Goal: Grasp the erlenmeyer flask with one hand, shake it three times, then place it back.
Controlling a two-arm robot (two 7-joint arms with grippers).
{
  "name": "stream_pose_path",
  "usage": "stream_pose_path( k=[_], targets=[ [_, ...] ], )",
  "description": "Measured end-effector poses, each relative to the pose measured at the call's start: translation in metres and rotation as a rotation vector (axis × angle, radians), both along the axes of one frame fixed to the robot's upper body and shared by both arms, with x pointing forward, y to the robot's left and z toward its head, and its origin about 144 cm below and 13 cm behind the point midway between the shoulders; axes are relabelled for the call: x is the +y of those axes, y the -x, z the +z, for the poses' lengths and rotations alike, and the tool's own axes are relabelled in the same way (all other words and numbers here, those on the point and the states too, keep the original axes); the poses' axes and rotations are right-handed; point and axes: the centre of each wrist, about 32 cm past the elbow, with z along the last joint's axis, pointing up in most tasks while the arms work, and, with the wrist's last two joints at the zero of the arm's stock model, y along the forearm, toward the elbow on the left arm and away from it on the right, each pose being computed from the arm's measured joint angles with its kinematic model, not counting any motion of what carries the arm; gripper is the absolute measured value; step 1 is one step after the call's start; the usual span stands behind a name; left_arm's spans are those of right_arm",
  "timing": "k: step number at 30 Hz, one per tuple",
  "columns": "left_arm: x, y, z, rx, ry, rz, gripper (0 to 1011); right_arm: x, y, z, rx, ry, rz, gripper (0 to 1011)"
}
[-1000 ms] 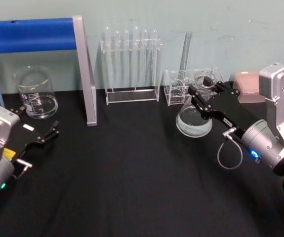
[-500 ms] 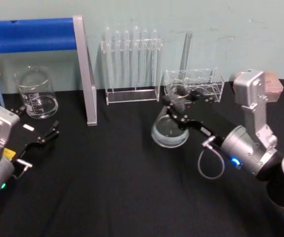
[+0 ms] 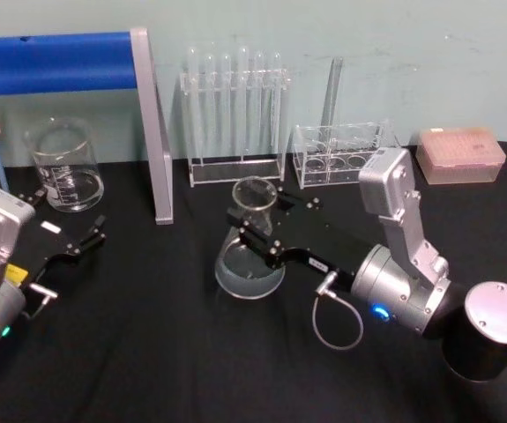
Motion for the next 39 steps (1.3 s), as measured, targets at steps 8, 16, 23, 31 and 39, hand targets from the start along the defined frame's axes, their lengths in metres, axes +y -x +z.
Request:
stream_pose_path(
  k=[8, 16, 23, 31, 39],
  targets=[
    [0.0, 0.0, 0.0, 0.0, 0.0, 0.0, 1001, 0.008, 0.003, 0.0, 0.002, 0.006, 0.06, 449],
    [0.0, 0.0, 0.0, 0.0, 0.0, 0.0, 1001, 0.014, 0.005, -0.001, -0.002, 0.019, 0.113, 449],
    [0.0, 0.0, 0.0, 0.0, 0.0, 0.0, 1001, 0.012, 0.002, 0.001, -0.012, 0.02, 0.106, 449],
    [0.0, 0.0, 0.0, 0.0, 0.0, 0.0, 1001, 0.001, -0.003, 0.004, -0.023, 0.011, 0.042, 449],
    [0.0, 0.0, 0.0, 0.0, 0.0, 0.0, 1001, -0.016, -0.011, 0.006, -0.03, -0.005, -0.06, 449]
  ],
)
